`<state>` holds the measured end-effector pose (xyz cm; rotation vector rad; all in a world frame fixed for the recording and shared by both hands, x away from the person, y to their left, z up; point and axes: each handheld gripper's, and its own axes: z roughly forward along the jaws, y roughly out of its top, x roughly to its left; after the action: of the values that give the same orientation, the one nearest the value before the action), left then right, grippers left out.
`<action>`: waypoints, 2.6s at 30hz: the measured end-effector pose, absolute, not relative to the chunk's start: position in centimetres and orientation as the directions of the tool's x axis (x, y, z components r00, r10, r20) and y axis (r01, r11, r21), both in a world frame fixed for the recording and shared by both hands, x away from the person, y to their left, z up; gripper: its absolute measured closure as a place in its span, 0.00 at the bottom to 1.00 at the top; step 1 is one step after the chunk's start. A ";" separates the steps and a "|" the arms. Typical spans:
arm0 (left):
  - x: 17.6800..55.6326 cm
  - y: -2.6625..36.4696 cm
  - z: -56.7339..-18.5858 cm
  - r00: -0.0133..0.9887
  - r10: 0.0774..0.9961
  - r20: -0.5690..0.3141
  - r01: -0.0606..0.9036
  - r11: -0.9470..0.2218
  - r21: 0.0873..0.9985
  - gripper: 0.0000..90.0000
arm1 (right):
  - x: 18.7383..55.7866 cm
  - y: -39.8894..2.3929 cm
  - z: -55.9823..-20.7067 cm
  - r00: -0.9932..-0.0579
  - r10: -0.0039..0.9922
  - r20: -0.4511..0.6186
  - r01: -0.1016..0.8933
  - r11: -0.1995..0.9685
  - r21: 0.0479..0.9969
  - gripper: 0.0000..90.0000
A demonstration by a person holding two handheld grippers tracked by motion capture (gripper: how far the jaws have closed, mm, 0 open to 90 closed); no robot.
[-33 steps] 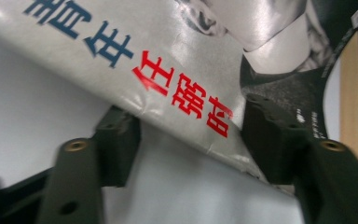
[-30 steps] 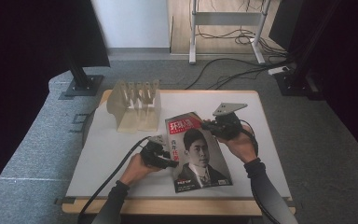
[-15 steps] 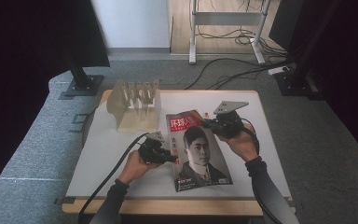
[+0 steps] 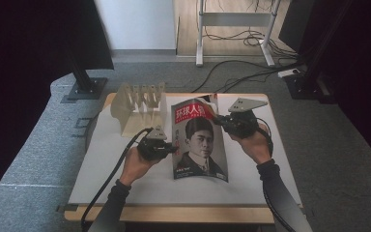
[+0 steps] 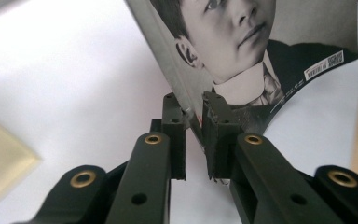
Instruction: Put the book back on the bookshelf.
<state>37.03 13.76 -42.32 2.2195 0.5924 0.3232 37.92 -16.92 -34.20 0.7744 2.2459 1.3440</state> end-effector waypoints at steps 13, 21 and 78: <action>35.0 14.5 -42.4 0.850 0.507 0.141 0.211 -0.574 0.791 0.93 | 37.3 -18.3 -34.5 -0.751 0.658 -0.052 0.246 0.352 0.903 0.96; 34.7 13.9 -41.5 0.864 0.480 0.149 0.187 -0.583 0.791 0.85 | 36.2 -19.0 -34.7 -0.761 0.646 -0.057 0.229 0.349 0.909 0.96; 36.4 16.8 -33.6 0.807 0.586 0.076 0.251 -0.457 0.853 0.97 | 36.1 -22.3 -44.0 -0.693 0.720 -0.026 0.381 0.397 0.835 0.22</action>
<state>36.36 16.82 -33.60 2.0548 0.6191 0.4518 36.13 -22.35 -43.98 0.9491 2.2750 1.2106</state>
